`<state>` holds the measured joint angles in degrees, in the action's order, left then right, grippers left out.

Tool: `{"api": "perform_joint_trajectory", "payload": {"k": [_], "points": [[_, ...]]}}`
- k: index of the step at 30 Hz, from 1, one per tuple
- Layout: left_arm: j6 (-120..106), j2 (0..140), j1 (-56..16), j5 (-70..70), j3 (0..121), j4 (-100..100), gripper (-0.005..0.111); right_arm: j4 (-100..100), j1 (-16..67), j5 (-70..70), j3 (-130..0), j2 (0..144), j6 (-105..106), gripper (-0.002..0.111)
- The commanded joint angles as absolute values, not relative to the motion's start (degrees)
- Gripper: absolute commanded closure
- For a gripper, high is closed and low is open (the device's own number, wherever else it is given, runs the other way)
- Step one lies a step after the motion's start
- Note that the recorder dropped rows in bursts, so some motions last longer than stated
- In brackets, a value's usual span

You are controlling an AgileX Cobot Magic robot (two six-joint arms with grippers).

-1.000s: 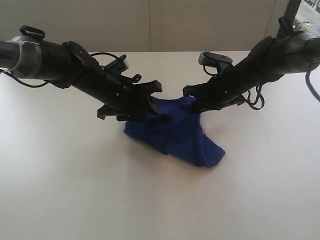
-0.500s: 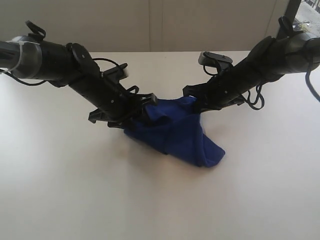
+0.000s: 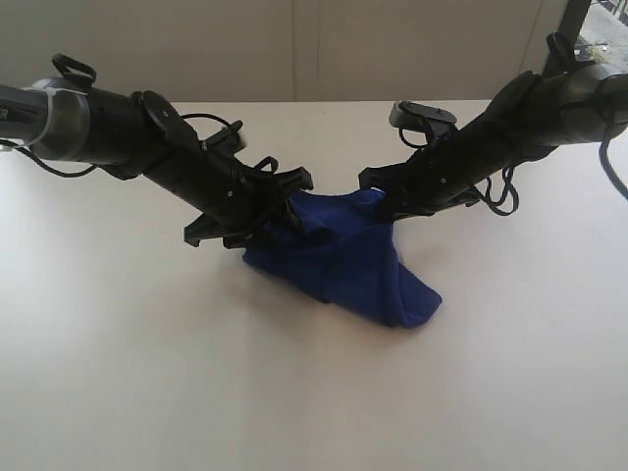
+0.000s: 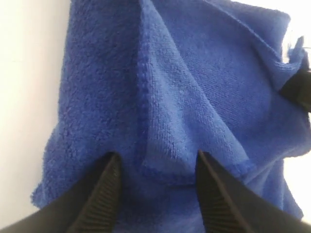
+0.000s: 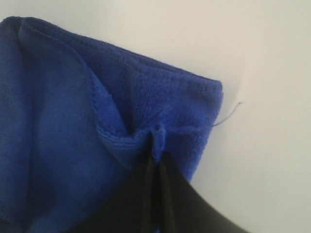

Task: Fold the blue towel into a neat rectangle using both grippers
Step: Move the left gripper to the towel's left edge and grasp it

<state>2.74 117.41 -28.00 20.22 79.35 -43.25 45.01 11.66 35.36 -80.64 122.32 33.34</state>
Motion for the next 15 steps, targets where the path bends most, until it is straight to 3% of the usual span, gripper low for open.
{"api": "perform_joint_trajectory", "payload": {"k": [1, 15], "points": [[2.6, 119.4, -28.1, 21.1, 79.4, -46.5, 0.054, 45.4, 11.3, 35.1, -80.5, 122.2, 33.4, 0.108], [-7.0, 119.3, -28.1, 20.6, 79.4, -58.1, 0.054, 45.4, 11.3, 34.8, -80.5, 122.2, 33.6, 0.108]]}}
